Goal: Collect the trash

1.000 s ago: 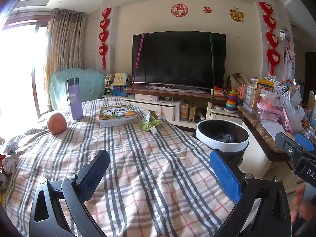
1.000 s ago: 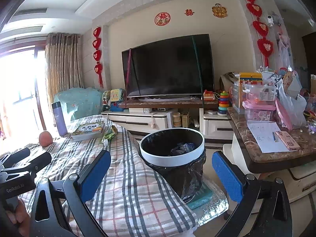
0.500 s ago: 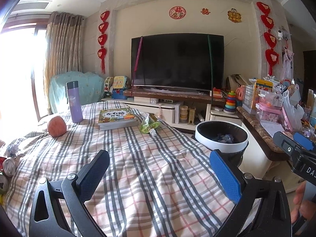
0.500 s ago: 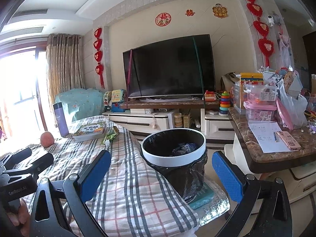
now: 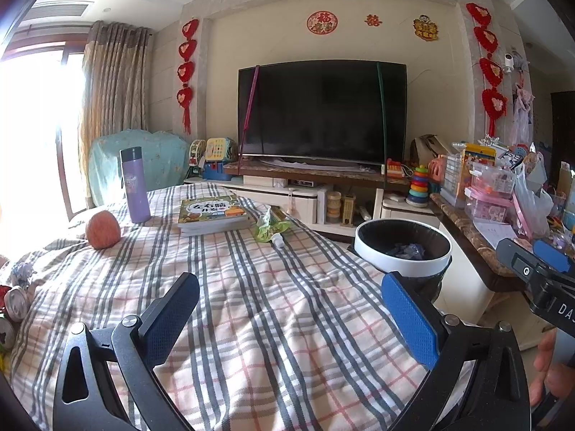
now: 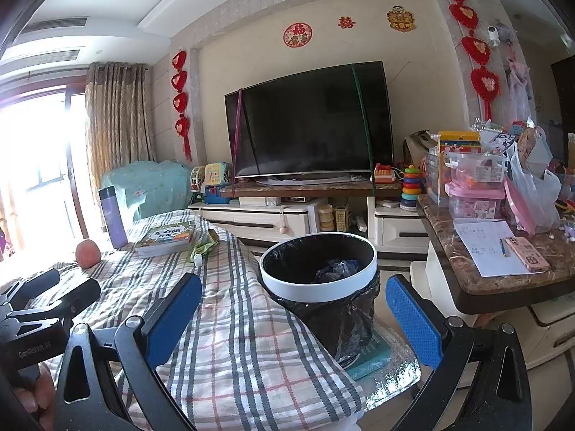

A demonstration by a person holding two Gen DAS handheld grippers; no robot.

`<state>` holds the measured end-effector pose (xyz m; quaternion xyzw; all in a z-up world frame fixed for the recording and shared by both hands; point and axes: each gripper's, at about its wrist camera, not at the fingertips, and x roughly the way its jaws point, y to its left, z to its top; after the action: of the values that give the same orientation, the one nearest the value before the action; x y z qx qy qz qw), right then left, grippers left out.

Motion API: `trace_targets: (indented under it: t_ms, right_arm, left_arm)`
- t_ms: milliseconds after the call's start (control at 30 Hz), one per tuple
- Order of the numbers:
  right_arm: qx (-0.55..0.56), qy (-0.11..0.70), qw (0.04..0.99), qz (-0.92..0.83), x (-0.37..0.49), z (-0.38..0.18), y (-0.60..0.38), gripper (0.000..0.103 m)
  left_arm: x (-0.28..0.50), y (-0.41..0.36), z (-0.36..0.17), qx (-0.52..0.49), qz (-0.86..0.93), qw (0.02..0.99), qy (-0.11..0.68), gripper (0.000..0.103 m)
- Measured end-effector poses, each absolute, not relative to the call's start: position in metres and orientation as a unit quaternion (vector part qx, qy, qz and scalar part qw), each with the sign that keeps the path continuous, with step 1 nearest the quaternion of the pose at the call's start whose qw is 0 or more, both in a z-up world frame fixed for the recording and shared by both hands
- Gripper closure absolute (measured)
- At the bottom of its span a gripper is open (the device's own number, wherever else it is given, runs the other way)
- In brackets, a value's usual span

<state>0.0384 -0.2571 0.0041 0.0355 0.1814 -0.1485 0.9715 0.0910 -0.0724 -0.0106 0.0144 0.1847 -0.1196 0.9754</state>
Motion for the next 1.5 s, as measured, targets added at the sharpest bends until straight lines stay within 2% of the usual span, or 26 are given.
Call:
trace_targets:
  t_ms: [1500]
  right_arm:
    - [0.043,0.186,0.971,-0.145,0.0395,-0.0025,-0.2599,0.000]
  left_arm:
    - [0.0970,-0.0761,-0.0168,0.016,-0.127,0.972,0.195,0.001]
